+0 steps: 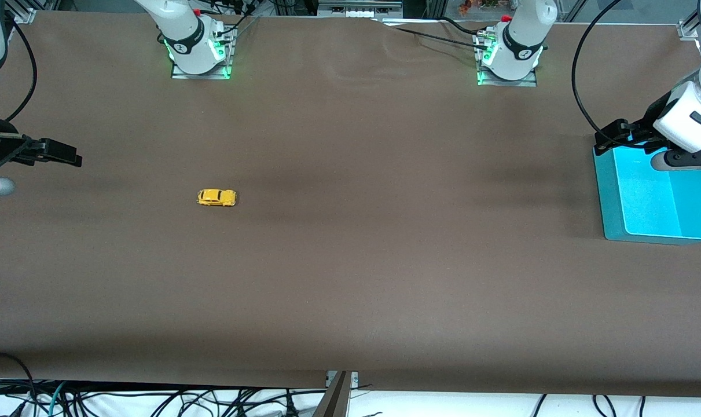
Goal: Wind and store yellow beetle car
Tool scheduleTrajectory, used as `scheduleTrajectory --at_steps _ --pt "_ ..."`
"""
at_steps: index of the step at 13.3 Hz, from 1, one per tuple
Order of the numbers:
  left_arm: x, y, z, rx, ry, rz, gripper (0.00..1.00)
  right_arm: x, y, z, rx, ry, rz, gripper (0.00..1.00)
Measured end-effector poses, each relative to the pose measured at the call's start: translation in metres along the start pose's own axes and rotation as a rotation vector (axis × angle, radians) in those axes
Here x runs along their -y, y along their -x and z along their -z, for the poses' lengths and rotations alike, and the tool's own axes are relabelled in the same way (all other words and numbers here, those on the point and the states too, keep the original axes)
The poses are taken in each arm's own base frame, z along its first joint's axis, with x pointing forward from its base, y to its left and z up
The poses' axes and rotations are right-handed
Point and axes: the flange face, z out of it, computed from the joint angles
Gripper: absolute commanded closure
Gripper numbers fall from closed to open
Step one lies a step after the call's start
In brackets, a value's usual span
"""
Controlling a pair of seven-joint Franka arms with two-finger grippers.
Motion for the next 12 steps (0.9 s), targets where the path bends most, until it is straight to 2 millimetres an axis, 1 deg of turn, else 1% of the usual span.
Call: scheduleTrajectory --at_steps 5,7,8,9,12 --pt "0.0 0.0 0.0 0.0 0.0 0.0 0.0 0.0 0.0 0.0 0.0 0.0 0.0 0.0" --pt "0.0 0.0 0.0 0.0 0.0 0.0 0.0 0.003 0.0 0.0 0.0 -0.001 0.006 0.0" --pt "0.0 0.0 0.0 0.0 0.0 0.0 0.0 0.011 0.0 0.0 0.0 0.001 0.018 0.0" --pt "0.0 0.0 0.0 0.0 0.0 0.0 0.0 0.023 -0.001 0.0 0.001 0.004 0.039 0.0" --pt "0.0 0.0 0.0 0.0 0.0 0.0 0.0 0.069 0.001 -0.001 0.006 0.015 0.114 0.0"
